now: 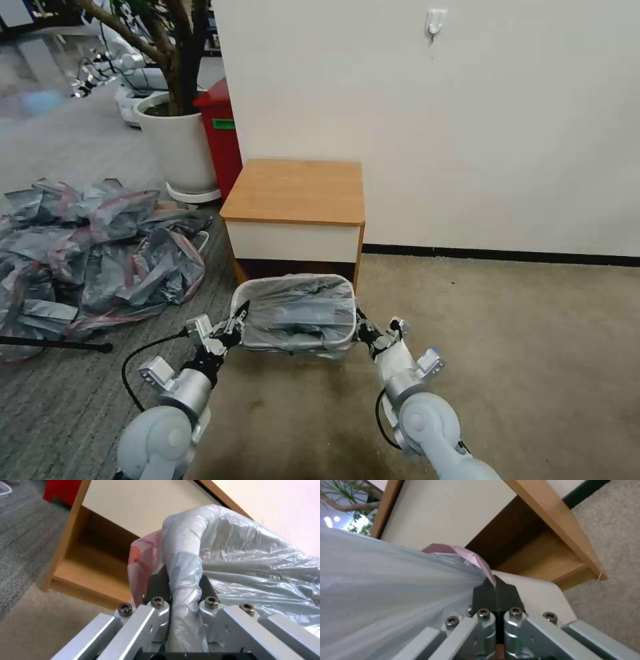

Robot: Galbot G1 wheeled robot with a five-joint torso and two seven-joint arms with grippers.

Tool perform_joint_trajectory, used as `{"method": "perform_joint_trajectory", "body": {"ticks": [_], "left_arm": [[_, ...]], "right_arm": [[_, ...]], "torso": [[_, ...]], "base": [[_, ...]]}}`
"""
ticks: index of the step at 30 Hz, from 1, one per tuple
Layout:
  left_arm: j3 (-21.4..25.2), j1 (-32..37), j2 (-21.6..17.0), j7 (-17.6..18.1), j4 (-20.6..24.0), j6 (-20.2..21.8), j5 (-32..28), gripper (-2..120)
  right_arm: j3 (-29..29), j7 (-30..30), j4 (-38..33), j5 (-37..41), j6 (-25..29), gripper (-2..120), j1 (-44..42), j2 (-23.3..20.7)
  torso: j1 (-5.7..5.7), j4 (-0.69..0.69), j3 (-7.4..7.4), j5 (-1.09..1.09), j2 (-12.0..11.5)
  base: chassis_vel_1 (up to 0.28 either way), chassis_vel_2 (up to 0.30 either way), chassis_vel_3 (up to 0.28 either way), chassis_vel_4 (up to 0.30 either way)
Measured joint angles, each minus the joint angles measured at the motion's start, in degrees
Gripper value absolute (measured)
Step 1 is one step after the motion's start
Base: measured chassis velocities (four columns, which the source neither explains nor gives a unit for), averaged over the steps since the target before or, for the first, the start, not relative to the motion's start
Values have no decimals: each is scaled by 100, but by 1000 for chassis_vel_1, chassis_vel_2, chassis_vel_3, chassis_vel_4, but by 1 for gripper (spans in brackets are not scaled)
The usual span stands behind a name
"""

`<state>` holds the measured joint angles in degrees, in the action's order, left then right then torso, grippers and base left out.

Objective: Pick up the garbage bag from the table and place it over the trash can.

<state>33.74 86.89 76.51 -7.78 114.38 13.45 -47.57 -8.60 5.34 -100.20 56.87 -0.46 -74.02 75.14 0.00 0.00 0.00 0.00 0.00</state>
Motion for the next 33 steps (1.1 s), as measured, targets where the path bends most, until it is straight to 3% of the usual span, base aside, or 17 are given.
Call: {"method": "perform_joint_trajectory", "body": {"ticks": [19,28,33], "left_arm": [[-80,32,42,-8,-13,15,21,6],[-79,45,47,-14,-17,15,39,6],[-58,24,33,-16,-35,14,43,6]], "right_arm": [[114,23,500,-495,155,0,255,23],[104,23,408,-628,163,0,189,-37],[90,28,223,-706,147,10,71,-138]], "torso": [[0,0,0,0,0],[0,0,0,0,0],[0,0,0,0,0]], "base": [[0,0,0,0],[0,0,0,0],[0,0,0,0]]}}
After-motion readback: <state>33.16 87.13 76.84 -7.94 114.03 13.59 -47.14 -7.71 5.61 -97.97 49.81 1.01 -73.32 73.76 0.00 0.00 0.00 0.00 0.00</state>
